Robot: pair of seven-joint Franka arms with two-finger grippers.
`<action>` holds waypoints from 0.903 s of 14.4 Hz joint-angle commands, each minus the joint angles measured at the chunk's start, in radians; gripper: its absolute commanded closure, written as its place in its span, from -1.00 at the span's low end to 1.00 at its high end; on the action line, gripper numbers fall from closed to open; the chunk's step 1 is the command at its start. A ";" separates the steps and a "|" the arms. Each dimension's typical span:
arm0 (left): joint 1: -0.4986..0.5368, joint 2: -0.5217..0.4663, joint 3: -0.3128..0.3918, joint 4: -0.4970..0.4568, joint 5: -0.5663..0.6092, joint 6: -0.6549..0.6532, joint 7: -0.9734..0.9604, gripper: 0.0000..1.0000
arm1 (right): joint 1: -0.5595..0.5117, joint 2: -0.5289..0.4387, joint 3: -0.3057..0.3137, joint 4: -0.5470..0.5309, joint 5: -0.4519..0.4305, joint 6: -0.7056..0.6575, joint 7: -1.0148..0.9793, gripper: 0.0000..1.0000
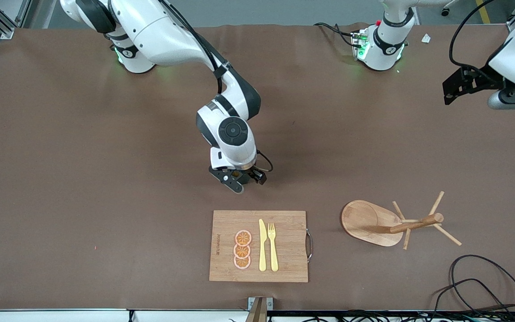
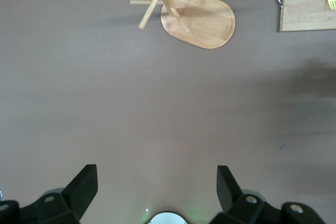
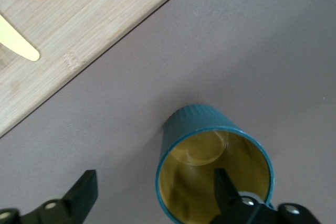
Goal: Transfer cup from left to right arm and place
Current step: 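Lower the right gripper onto the mug rim and close it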
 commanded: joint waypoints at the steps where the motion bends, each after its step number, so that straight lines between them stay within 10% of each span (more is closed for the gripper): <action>1: 0.014 -0.041 0.003 -0.062 -0.024 0.008 0.006 -1.00 | -0.002 0.003 -0.007 0.016 0.004 -0.010 -0.121 -0.10; 3: 0.057 -0.056 0.003 -0.087 -0.069 0.009 0.015 -1.00 | 0.012 0.003 -0.009 -0.010 -0.005 0.007 -0.146 0.65; 5: 0.054 -0.070 0.006 -0.105 -0.073 0.011 -0.006 -1.00 | 0.013 0.003 -0.009 -0.042 -0.009 0.038 -0.148 0.91; 13: 0.054 -0.102 0.040 -0.177 -0.071 0.077 0.017 -1.00 | -0.094 -0.080 -0.012 -0.030 -0.001 -0.117 -0.397 0.99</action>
